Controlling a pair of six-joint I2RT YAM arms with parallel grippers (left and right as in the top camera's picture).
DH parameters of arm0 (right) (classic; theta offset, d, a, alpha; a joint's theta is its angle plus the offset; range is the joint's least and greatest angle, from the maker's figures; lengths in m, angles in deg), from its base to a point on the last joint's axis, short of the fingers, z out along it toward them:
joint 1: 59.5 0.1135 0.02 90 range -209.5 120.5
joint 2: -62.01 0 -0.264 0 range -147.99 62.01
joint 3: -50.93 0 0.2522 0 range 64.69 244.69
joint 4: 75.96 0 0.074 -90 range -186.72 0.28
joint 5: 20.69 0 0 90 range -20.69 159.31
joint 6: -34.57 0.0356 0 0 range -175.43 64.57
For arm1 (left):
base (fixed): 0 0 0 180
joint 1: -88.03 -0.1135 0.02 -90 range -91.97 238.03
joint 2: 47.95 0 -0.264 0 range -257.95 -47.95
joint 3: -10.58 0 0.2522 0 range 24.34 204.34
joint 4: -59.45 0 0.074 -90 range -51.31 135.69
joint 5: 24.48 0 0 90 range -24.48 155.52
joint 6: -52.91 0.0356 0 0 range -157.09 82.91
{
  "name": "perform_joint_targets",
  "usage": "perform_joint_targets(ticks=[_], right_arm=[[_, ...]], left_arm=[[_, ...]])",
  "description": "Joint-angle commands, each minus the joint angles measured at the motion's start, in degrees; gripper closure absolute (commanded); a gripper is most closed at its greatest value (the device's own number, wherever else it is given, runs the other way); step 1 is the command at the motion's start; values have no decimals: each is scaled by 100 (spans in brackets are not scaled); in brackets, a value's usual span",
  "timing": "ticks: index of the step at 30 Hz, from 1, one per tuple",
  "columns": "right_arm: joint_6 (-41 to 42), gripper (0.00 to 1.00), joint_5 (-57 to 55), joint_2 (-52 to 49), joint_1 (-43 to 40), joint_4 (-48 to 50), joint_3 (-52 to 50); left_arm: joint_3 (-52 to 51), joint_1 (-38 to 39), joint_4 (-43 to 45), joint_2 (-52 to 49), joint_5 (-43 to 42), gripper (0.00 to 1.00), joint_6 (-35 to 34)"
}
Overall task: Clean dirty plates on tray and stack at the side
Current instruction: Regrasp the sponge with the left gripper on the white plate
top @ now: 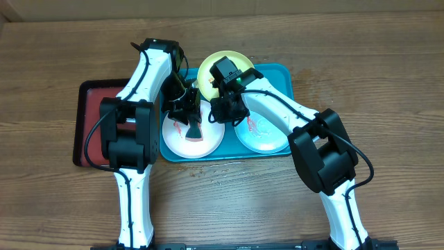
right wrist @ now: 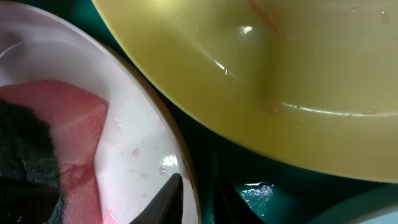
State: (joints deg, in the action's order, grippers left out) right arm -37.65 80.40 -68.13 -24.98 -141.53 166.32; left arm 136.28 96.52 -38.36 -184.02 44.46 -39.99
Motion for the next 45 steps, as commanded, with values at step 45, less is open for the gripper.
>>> perform_joint_targets(ticks=[45], right_arm=[[-17, 80, -61, -85, -20, 44, 57]], left_arm=[[-522, 234, 192, -52, 885, 90, -682]])
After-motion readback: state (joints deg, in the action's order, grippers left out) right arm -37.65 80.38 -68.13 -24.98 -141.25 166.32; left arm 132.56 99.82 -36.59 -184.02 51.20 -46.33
